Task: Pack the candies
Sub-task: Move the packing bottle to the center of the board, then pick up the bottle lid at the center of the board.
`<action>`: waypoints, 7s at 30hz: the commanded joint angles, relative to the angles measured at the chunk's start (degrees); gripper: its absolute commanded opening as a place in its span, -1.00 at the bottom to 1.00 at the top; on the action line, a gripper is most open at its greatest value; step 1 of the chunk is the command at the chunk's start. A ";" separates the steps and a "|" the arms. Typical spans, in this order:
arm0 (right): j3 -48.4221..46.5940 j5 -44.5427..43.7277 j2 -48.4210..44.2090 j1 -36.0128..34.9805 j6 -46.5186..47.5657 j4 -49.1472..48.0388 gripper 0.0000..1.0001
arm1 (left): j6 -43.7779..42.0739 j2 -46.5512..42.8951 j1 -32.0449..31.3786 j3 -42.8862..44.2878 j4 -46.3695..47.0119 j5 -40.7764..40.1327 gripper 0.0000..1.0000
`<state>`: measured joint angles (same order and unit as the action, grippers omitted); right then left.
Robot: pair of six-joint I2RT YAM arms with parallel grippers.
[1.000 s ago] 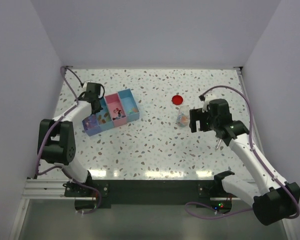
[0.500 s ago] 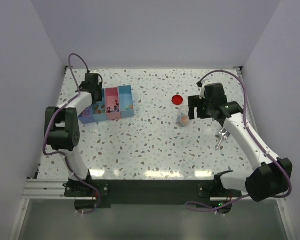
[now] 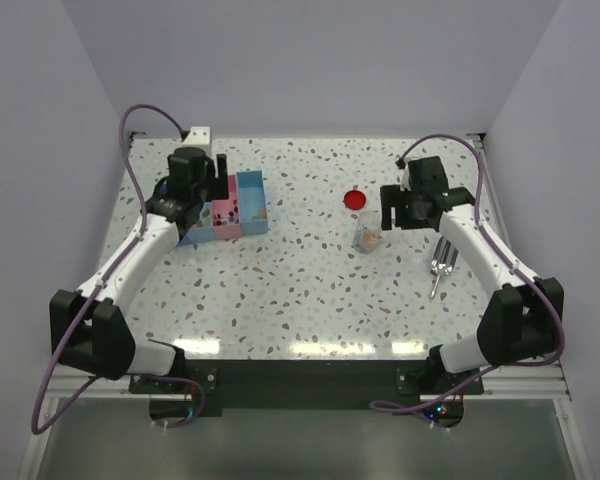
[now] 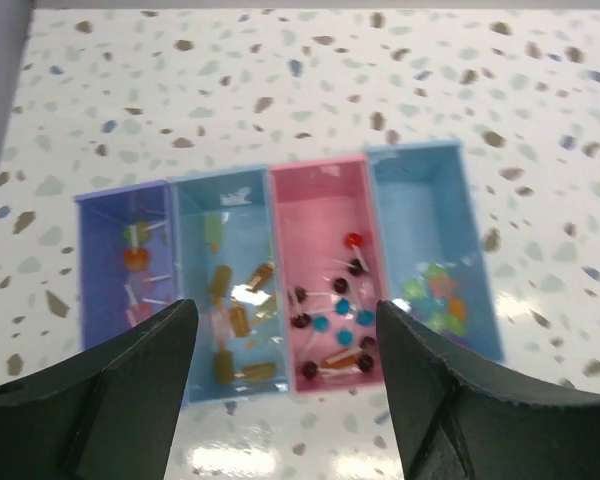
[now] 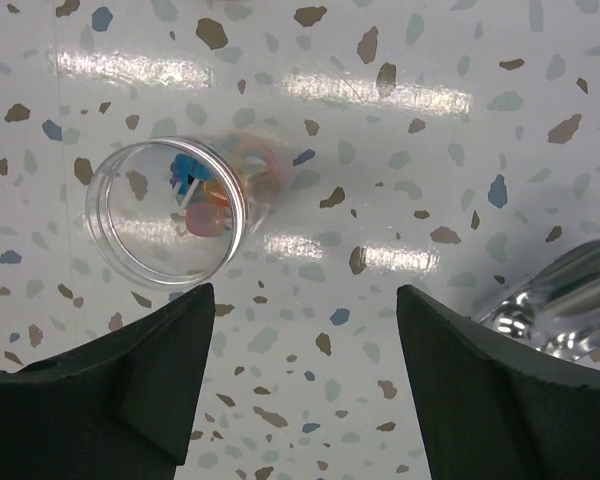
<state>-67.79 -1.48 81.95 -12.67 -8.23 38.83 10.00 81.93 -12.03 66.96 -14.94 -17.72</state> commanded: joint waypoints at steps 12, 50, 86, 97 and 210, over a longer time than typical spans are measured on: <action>-8.06 3.85 11.12 -0.52 -1.44 -5.43 0.43 | 1.42 -29.97 -5.81 -33.18 10.10 2.42 0.89; -12.81 -8.72 13.32 -37.78 0.84 6.88 -0.84 | 0.64 -28.84 -5.63 -35.93 17.14 -3.38 0.89; -33.89 1.65 41.42 0.10 -6.27 -12.28 -0.10 | 1.51 -26.74 -5.63 -35.85 16.61 -2.76 0.87; -37.33 -1.60 48.83 0.19 -6.37 -11.76 -0.27 | 1.51 -26.38 -5.63 -35.85 16.52 -2.76 0.87; -9.47 -6.09 3.04 -26.80 -9.44 -11.06 -1.00 | 21.73 4.73 -36.40 3.71 -6.94 -9.62 -0.65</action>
<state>-77.32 -6.50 87.90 -39.46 -16.73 30.41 30.70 86.24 -48.47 71.07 -22.37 -25.41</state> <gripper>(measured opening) 0.014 0.194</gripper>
